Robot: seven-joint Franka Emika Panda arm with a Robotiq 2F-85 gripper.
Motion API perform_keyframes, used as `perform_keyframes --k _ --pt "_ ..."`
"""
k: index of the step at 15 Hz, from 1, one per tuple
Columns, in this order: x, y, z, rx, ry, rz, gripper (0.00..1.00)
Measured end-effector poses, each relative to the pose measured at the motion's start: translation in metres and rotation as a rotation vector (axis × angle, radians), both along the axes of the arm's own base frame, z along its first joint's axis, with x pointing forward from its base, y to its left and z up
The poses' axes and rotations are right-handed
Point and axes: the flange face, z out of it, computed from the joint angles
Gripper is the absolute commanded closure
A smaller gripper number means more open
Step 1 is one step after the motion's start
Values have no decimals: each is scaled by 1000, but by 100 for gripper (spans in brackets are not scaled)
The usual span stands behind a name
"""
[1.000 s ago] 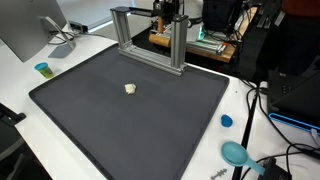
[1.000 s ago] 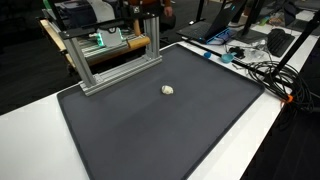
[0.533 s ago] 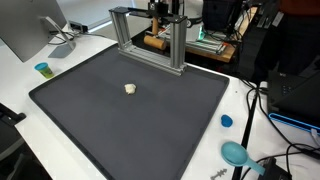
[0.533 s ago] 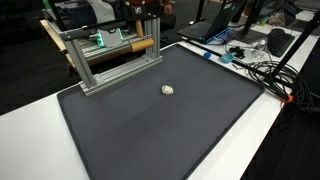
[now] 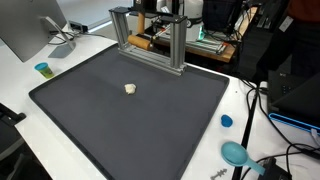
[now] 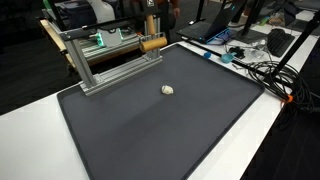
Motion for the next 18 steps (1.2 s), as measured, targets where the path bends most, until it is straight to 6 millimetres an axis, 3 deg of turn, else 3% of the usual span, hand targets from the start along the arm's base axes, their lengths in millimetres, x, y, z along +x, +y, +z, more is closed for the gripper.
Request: perform_keyframes --k 5,6,11,14,18 --pt "9 4 0 1 6 7 52" --pt "9 4 0 1 6 7 77" --pt "15 5 -7 0 3 18 77" --pt "47 9 -14 -22 -5 63 77" --pt "114 5 -40 -38 58 134 77"
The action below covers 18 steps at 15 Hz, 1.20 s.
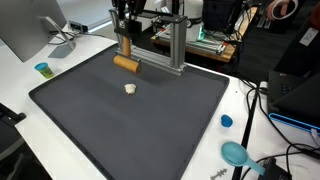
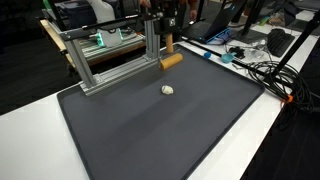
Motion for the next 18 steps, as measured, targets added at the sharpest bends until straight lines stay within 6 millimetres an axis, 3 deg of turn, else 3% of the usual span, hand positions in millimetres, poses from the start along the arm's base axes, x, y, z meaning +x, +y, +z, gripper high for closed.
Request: perform_keyframes --k 4,5,7,8,9,12,18 --pt "50 -22 -53 10 90 7 77" --pt "57 -29 -65 13 108 -1 52" --pt "64 -42 -77 13 124 -23 52" --pt "65 -45 -77 13 124 -29 77" --pt "66 -46 -76 13 121 -30 77" --pt "64 -35 -80 11 131 -2 77" --pt "56 14 -91 0 157 96 77"
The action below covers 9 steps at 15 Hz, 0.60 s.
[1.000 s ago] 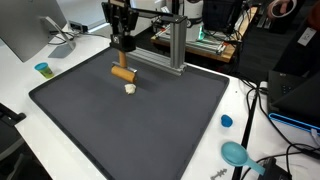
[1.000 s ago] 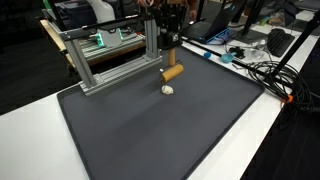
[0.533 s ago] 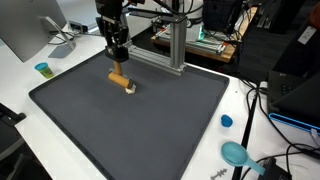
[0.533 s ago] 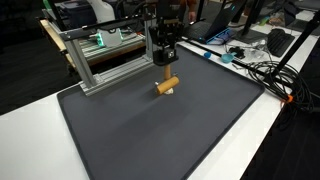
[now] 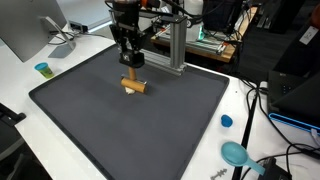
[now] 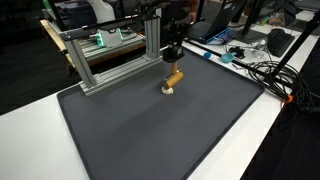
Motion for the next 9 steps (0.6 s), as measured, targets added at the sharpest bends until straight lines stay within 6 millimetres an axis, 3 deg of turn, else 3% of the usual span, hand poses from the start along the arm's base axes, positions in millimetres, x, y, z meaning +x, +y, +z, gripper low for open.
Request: perform_keyframes --k 2,3,7,8,9 --pt "0 2 1 -2 -4 2 77" --pt "1 1 4 2 -12 -5 52" --pt "2 -4 19 18 -52 -23 52" --pt "2 -4 20 19 -54 -24 77" --pt "2 -4 20 19 -54 -24 77"
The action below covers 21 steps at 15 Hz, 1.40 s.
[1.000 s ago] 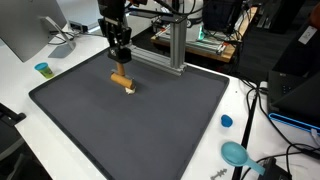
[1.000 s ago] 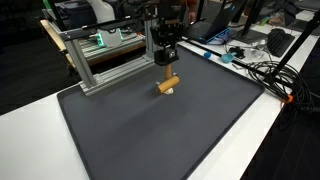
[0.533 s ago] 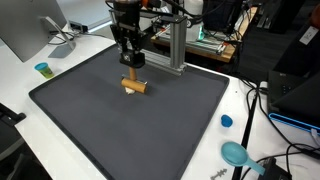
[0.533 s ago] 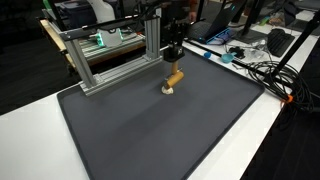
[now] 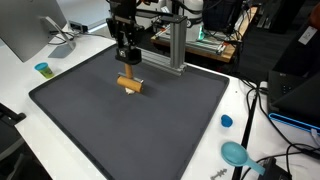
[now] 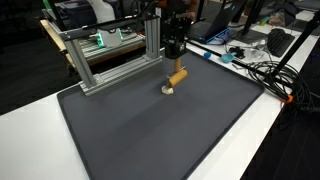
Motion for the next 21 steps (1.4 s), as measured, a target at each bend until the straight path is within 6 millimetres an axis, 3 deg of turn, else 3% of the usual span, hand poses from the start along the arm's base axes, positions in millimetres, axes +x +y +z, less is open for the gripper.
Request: perform_keyframes --k 3,10,15,21 --pt "0 -2 -6 -1 14 -4 77" --pt "-2 -32 -12 -13 50 -57 77" --pt "1 -28 -30 -28 74 -85 77" --pt "11 -19 -35 -38 94 -95 77"
